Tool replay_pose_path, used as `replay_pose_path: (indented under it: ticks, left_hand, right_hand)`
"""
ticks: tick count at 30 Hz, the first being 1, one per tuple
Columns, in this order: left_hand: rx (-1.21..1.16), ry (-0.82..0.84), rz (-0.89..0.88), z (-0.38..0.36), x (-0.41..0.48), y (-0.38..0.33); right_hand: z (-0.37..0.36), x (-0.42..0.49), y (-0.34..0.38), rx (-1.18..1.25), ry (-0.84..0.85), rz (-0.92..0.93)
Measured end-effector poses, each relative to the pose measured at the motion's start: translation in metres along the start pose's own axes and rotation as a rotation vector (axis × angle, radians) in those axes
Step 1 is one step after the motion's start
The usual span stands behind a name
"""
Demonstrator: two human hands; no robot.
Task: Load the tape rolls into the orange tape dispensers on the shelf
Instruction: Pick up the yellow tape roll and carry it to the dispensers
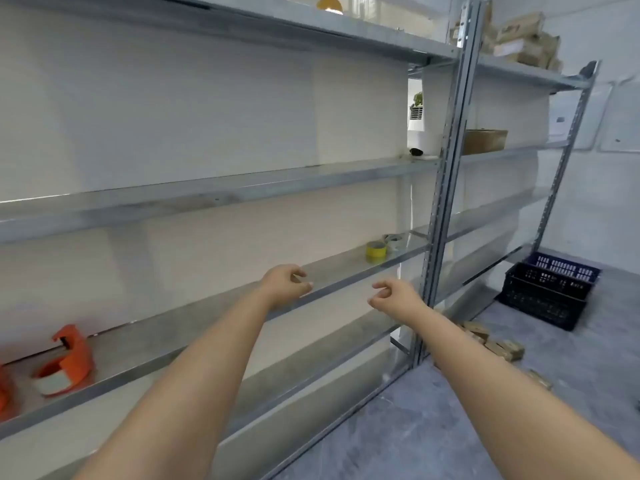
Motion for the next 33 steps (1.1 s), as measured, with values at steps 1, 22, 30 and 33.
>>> replay_pose_path:
  ticks: [1,22,30,33]
  left_hand:
    - [-0.016,0.005,0.001,-0.007,0.003,-0.003]
    - [-0.169,0.046,0.093,-0.152,0.075,-0.079]
    - [-0.181,0.064,0.103,-0.186,0.136,-0.095]
    - [-0.190,0.067,0.121,-0.195,0.172,-0.095]
  right_hand:
    - [0.004,0.001,-0.004,0.009,-0.008,-0.009]
    - [0.112,0.051,-0.125,-0.001,0.039,-0.032]
    - [0.139,0.110,-0.151,-0.037,0.032,-0.036]
    - [0.142,0.141,-0.163,-0.043,0.040,-0.048]
Point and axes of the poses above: each hand's wrist, its own x-axis towards the middle knuckle, its own z-axis out of the back of the hand, y = z × x, the point moved 1 cm from there along x, towards the middle knuckle
